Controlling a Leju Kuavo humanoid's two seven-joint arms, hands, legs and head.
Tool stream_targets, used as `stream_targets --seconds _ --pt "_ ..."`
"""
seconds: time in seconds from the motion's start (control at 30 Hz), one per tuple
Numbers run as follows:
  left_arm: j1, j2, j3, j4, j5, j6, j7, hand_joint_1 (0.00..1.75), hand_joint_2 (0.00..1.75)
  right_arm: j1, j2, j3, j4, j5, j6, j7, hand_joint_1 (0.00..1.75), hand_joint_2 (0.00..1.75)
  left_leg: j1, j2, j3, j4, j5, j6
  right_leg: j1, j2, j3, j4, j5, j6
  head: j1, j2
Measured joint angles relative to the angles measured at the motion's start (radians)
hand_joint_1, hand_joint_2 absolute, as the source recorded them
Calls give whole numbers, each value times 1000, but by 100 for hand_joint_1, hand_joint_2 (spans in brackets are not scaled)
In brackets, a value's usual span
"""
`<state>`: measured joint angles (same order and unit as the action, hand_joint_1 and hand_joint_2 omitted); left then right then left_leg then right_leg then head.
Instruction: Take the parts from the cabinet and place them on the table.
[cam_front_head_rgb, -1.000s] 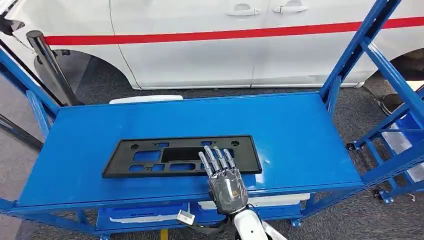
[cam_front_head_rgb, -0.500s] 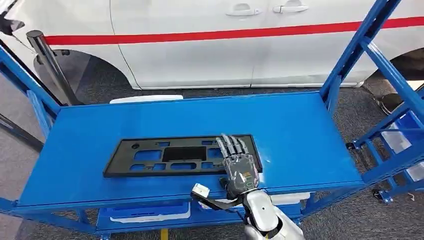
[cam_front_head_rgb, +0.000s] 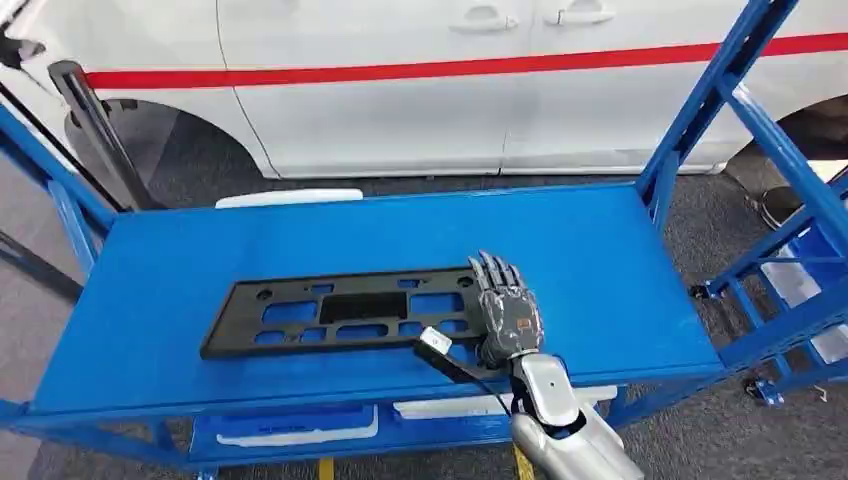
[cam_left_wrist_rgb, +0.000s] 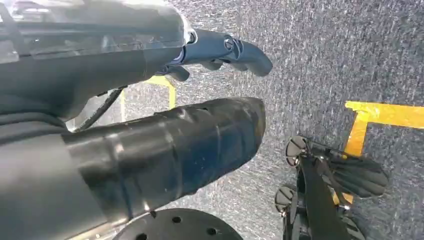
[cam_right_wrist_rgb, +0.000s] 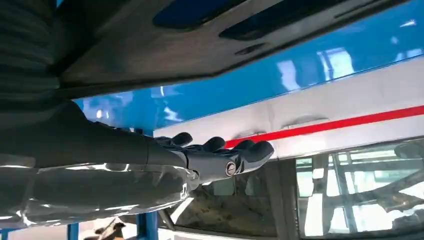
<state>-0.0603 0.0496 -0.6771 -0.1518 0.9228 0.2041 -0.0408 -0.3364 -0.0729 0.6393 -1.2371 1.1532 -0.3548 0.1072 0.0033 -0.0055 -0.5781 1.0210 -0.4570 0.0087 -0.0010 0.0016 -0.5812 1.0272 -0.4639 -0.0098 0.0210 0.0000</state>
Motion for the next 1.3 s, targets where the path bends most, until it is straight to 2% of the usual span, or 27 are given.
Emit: stream_targets --seconds 0.07,0.1,0.17,0.23,0.27,0.3,0.33,0.37,0.4,0.43,0.53,0.6,0.63,0.7,0.73,0.77,0.8,0.83,0.87,0.9,0.93,1.07,1.1,1.13,1.23,1.27,1.3 --pt "2 0 0 0 0 0 0 0 0 -5 0 -4 6 -2 0 0 0 175 5 0 6 -12 6 14 4 0 5 -4 -1 13 0 0" --pt "2 0 0 0 0 0 0 0 0 -5 -1 -6 10 -3 0 0 0 175 9 2 11 -19 10 19 -2 1 1 12 -13 17 1 0" --pt "1 0 0 0 0 0 0 0 0 -8 -1 -9 14 -3 1 -2 0 175 8 3 9 -18 10 27 -5 0 -58 134 -87 24 1 0" --pt "1 0 0 0 0 0 0 0 0 -7 -1 -9 21 -3 2 -2 0 175 7 4 7 -17 9 28 -6 -1 -129 277 -140 27 1 0" --pt "1 1 0 0 0 0 0 0 0 -6 -1 -9 24 -3 2 -2 0 175 7 4 7 -16 9 28 -6 -1 -142 300 -136 27 1 0" --pt "2 2 0 0 0 0 0 0 0 -7 -1 -9 26 -3 2 -2 12 175 7 3 8 -15 8 28 -7 -1 -133 280 -112 27 2 0" --pt "2 2 0 0 0 0 0 0 0 -8 -1 -10 27 -3 2 -2 171 175 7 2 9 -13 7 27 -9 -1 -102 215 -68 26 1 0" --pt "2 2 0 0 0 0 0 0 0 -9 -1 -10 28 -3 2 -2 175 175 7 2 11 -10 4 25 -10 -1 -55 119 -18 23 2 0" --pt "1 2 0 0 0 -1 0 0 0 -11 -1 -10 29 -6 3 -3 175 175 7 2 10 -6 2 22 -11 -1 -15 38 12 19 1 0" --pt "0 2 0 0 0 -1 0 0 0 -14 -1 -11 30 -13 9 -9 175 175 0 1 5 0 -2 15 -5 -1 -5 8 -8 16 2 0" --pt "1 1 0 0 2 -1 -2 0 0 -15 -1 -15 34 -39 21 -27 175 175 4 0 4 -4 1 1 0 1 -10 10 -3 5 0 0" --pt "2 1 -1 0 2 -3 -8 0 0 -20 -2 -22 37 -67 42 -50 175 175 8 1 0 8 -11 -11 -7 -3 0 -7 6 -12 1 0" --pt "1 0 -2 0 2 -5 -13 0 0 -27 -2 -25 39 -81 54 -63 175 175 8 1 -14 46 -41 -14 -7 -2 2 -9 8 -18 0 0" --pt "1 1 -4 0 3 -9 -16 0 0 -36 -2 -25 41 -97 76 -84 175 175 9 2 -80 194 -118 -20 -5 -3 1 -8 9 -21 0 0" --pt "1 1 -6 0 4 -11 -17 0 0 -36 -2 -25 43 -103 87 -95 175 175 9 2 -116 269 -145 -22 -4 -3 0 -7 8 -22 0 0" --pt "3 1 -7 0 5 -13 -19 0 0 -37 -2 -25 45 -115 97 -108 175 175 9 2 -133 304 -148 -23 -3 -3 0 -6 8 -23 0 0" --pt "4 1 -8 0 6 -13 -19 0 0 -39 -2 -25 45 -127 105 -121 175 175 9 2 -126 289 -125 -22 -2 -2 1 -5 7 -23 0 0" --pt "5 0 -10 0 10 -13 -19 0 0 -44 -2 -25 45 -141 111 -134 175 175 9 2 -99 233 -88 -20 -2 0 2 -4 6 -23 0 0" --pt "4 1 -13 0 12 -13 -20 0 0 -49 -3 -25 45 -161 123 -149 175 175 9 2 -49 133 -35 -16 -2 4 5 -3 4 -21 0 0" --pt "3 1 -16 0 13 -13 -22 0 0 -53 -3 -25 45 -172 129 -157 175 175 9 2 -10 56 -1 -12 -2 5 8 -3 3 -20 0 0" --pt "3 2 -19 0 15 -14 -23 0 0 -54 -3 -25 43 -183 136 -165 175 175 7 3 21 -2 -14 -6 -2 5 10 -6 3 -17 1 0" --pt "0 2 -25 0 19 -16 -27 0 0 -59 -6 -24 35 -212 157 -185 175 175 -2 0 19 -11 -2 9 1 12 10 -11 9 6 1 0" --pt "0 2 -26 0 19 -16 -27 0 0 -60 -7 -24 34 -216 159 -187 175 175 8 1 23 -21 5 18 6 12 10 -9 7 13 1 0" --pt "0 1 -27 0 20 -17 -28 0 0 -60 -11 -23 32 -225 168 -190 175 175 8 5 26 -26 10 23 1 10 1 13 -13 17 2 0" --pt "1 1 -29 0 24 -19 -28 0 0 -60 -18 -21 30 -237 176 -200 175 175 7 8 18 -26 12 30 -4 8 -103 237 -132 26 1 0" --pt "2 1 -30 0 27 -22 -30 0 0 -59 -20 -18 30 -239 176 -201 175 175 7 8 17 -25 12 30 -5 7 -133 299 -147 29 1 0" --pt "3 1 -30 0 28 -23 -36 0 0 -59 -23 -17 30 -240 177 -204 175 175 7 8 17 -24 12 30 -6 6 -134 302 -133 30 1 0"
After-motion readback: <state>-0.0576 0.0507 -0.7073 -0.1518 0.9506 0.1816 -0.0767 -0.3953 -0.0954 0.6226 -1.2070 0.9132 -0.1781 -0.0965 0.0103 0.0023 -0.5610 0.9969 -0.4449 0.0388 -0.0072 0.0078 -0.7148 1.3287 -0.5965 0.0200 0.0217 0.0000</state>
